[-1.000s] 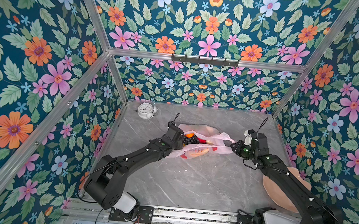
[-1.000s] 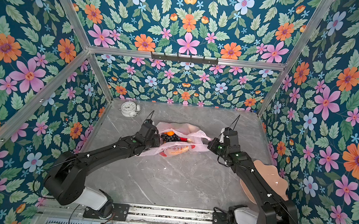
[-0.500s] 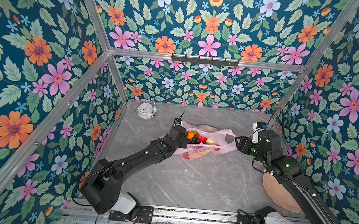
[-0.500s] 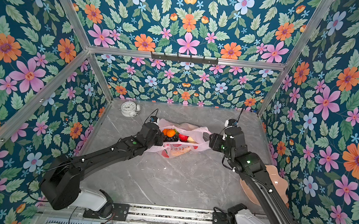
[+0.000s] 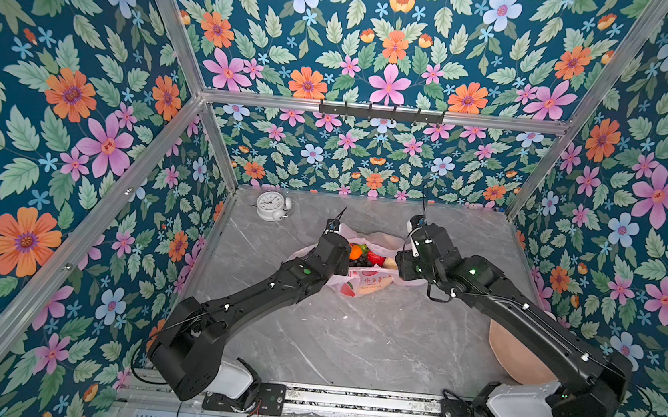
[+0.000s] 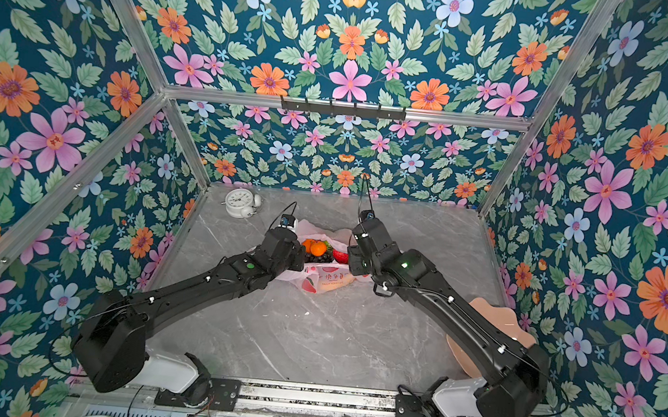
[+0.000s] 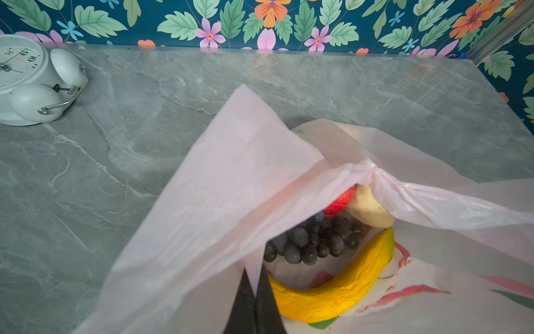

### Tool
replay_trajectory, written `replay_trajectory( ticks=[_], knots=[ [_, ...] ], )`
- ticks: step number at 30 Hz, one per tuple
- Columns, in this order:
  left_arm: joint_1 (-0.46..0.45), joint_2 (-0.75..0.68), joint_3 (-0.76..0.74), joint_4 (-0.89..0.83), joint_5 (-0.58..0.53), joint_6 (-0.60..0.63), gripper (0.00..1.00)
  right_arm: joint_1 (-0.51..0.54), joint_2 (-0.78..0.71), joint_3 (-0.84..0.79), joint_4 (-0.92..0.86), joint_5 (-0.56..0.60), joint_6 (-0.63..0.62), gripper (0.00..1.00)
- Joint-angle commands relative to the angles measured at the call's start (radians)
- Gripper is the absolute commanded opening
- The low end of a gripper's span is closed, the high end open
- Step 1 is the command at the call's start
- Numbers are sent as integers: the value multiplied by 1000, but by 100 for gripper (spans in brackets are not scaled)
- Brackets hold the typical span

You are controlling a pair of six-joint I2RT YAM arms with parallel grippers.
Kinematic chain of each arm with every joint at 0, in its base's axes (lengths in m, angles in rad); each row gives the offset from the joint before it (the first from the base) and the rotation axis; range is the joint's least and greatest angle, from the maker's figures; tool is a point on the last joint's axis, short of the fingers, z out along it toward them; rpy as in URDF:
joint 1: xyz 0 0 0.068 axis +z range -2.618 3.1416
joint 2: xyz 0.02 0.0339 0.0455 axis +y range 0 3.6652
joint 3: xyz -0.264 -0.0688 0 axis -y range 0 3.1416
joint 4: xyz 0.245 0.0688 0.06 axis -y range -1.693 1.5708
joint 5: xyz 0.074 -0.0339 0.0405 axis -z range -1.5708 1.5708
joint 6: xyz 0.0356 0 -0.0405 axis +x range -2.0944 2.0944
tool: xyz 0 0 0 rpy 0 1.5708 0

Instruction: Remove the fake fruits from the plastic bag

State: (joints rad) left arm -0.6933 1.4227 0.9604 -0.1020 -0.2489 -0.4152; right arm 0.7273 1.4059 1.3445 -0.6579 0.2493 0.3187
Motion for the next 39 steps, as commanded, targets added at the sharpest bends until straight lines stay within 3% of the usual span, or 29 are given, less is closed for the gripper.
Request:
replay_trajectory(
  ticks=[1,12,18,21,24,27,31,34,36,39],
  knots=[
    [1,-11,-5,7,-7,6,0,0,62,28,13,3,-12,62],
    [0,-48,-50,30,-1,12,0,-38,341,187,-75,173,-46,70],
    [0,-75,-91,50,3,16,0,-78,467,288,-101,251,-155,85],
    [1,-86,-115,58,1,17,0,-94,514,327,-123,260,-172,99],
    [1,-84,-124,59,6,16,0,-94,550,335,-111,240,-192,99],
    [1,-87,-131,67,9,14,0,-97,593,347,-103,301,-192,98],
    [0,-93,-143,81,20,12,0,-113,632,380,-84,356,-158,82],
    [2,-105,-161,87,15,7,0,-136,619,380,-53,359,-139,59],
    [11,-120,-180,90,9,4,0,-159,585,367,-30,310,-126,36],
    [49,-158,-229,110,30,-7,0,-214,510,313,11,122,-75,10]
  ],
)
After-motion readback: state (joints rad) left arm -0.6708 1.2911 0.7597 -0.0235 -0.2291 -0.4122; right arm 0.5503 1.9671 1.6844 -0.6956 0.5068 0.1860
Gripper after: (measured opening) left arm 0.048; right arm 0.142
